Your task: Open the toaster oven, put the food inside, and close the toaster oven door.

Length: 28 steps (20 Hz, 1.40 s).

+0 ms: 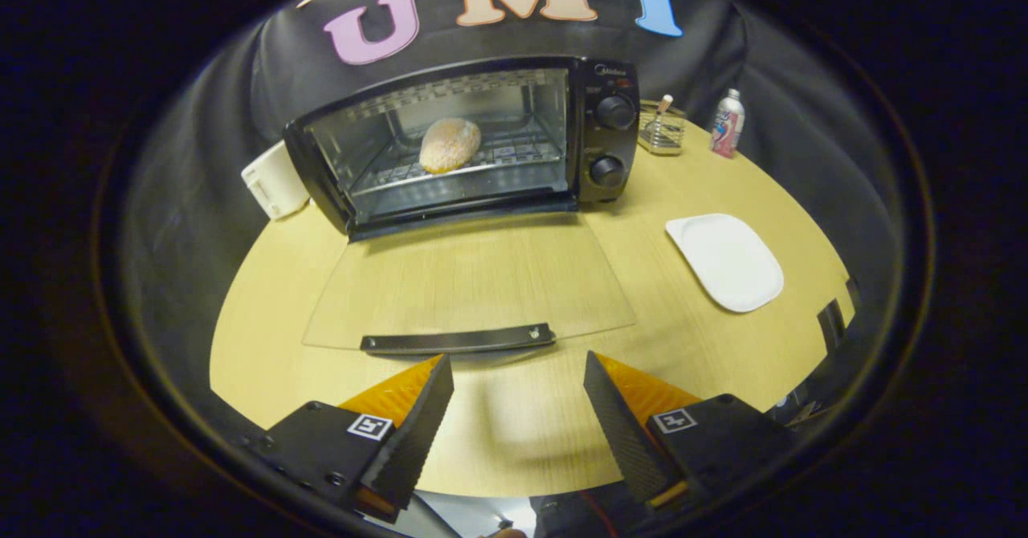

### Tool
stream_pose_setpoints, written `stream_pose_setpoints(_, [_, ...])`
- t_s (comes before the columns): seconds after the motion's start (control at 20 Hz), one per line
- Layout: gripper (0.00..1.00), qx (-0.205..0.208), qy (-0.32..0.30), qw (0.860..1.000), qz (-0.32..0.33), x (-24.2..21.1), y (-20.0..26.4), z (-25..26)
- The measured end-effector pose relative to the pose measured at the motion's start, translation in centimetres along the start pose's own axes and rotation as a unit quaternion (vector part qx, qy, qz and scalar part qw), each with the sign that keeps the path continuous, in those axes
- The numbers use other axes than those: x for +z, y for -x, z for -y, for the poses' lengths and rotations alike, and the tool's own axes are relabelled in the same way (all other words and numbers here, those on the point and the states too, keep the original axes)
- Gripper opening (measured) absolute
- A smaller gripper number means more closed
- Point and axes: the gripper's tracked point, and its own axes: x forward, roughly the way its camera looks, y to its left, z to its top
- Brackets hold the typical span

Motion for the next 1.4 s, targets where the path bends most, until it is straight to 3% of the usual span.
stream_pose_setpoints(0.3, [1.00,0.008,0.019,0.999,-0.031,-1.1,-2.1,-1.2])
stream_pose_setpoints(0.55, [1.00,0.015,0.029,0.999,-0.009,-0.1,-1.4,-1.7])
stream_pose_setpoints(1.4, [1.00,0.050,-0.006,0.992,0.120,10.7,4.0,-3.2])
